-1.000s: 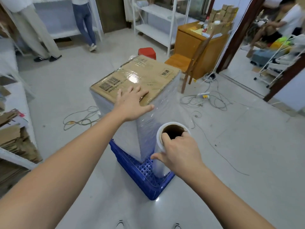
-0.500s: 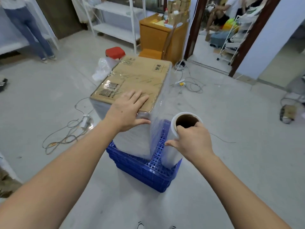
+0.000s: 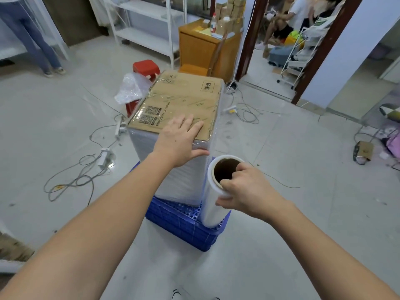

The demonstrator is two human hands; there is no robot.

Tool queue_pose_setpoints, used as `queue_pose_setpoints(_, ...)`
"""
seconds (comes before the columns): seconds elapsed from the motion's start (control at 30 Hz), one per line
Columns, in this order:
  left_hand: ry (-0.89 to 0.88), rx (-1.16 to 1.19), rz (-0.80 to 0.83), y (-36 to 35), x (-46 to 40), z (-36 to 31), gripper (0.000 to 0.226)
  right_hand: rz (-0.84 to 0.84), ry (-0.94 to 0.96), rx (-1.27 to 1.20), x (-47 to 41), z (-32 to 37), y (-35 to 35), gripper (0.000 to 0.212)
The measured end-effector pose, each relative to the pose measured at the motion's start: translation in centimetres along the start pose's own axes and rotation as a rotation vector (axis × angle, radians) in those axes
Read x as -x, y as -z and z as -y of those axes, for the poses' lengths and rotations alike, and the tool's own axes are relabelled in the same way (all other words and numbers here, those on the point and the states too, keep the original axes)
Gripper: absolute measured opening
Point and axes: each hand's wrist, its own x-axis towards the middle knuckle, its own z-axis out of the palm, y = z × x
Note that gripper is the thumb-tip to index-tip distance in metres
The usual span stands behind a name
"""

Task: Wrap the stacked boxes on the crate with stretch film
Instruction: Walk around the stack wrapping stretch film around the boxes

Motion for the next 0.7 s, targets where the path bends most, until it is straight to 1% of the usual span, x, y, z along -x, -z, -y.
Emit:
queue_pose_setpoints(0.13,0.029,0.027,0.014,0.4,-0.7,-1.0,0.107,0.071,0.068,0.019,0.0,-1.0,0.6,0.046)
queue_pose_setpoints(0.3,0.045,0.027,0.006,0.6,-0.9,-1.6,0.106,0.094,-0.026,0.082,0.9,-0.8,1.0,0.034)
queue_pose_setpoints(0.33,0.044,0.022,0.001,0.5,-0.8,-1.7,0.106,0.087,-0.056,0.081,1.1,-0.3,0.9,0.036)
queue_pose_setpoints(0.43,0.048,0.009,-0.018,0.2,-0.2,-1.9,0.106,0.041,-0.181,0.029,0.7,1.3,1.1,0.054)
queue_pose_setpoints(0.5,0.056,0.023,-0.010,0.4,0.0,-1.9,0.106,0.011,-0.205,0.044,0.5,1.9,1.0,0.056)
queue_pose_setpoints(0.6,0.057,0.024,0.041,0.8,-0.3,-1.8,0.111,0.042,-0.225,0.062,0.3,1.8,1.2,0.046)
queue_pose_setpoints(0.7,-0.016,0.029,0.099,1.1,-0.7,-0.9,0.115,0.078,-0.293,-0.018,0.3,2.3,1.7,0.032)
